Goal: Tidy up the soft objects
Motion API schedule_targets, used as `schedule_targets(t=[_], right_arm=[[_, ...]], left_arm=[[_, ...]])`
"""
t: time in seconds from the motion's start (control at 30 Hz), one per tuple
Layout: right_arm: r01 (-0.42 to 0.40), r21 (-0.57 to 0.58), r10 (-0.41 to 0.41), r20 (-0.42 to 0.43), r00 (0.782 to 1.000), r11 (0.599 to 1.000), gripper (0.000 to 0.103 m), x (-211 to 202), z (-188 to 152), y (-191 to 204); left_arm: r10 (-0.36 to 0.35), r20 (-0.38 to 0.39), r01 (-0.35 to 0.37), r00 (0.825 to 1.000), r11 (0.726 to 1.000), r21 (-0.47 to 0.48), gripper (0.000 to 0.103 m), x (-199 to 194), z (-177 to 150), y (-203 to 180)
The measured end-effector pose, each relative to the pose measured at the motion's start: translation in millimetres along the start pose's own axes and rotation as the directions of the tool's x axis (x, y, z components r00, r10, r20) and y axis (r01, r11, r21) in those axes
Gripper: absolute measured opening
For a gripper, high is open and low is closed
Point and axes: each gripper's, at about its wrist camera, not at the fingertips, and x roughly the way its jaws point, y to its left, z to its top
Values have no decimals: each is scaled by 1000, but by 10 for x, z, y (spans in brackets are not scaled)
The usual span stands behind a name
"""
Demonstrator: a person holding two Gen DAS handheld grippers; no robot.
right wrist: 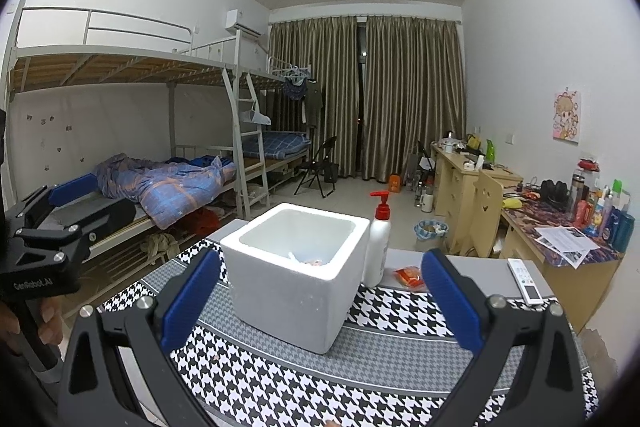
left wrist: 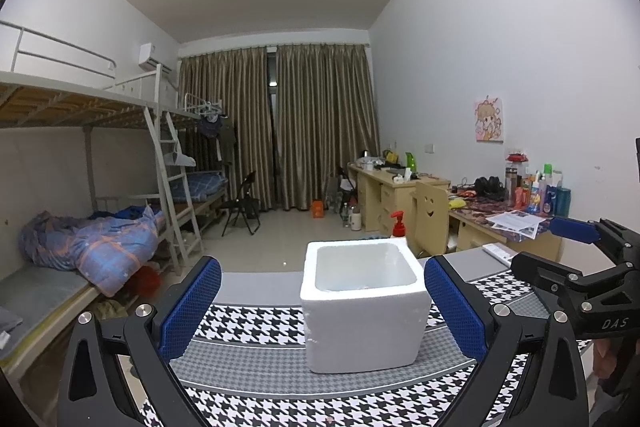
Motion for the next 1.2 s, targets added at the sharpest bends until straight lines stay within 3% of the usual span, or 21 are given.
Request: schedule_targets(t=[1.2], right_arm=[[73,27,-73,0,997,997,102,-204,-477,-16]], left_arm=[[2,-8,-2,1000,1000,3,102,-204,-458,-122]])
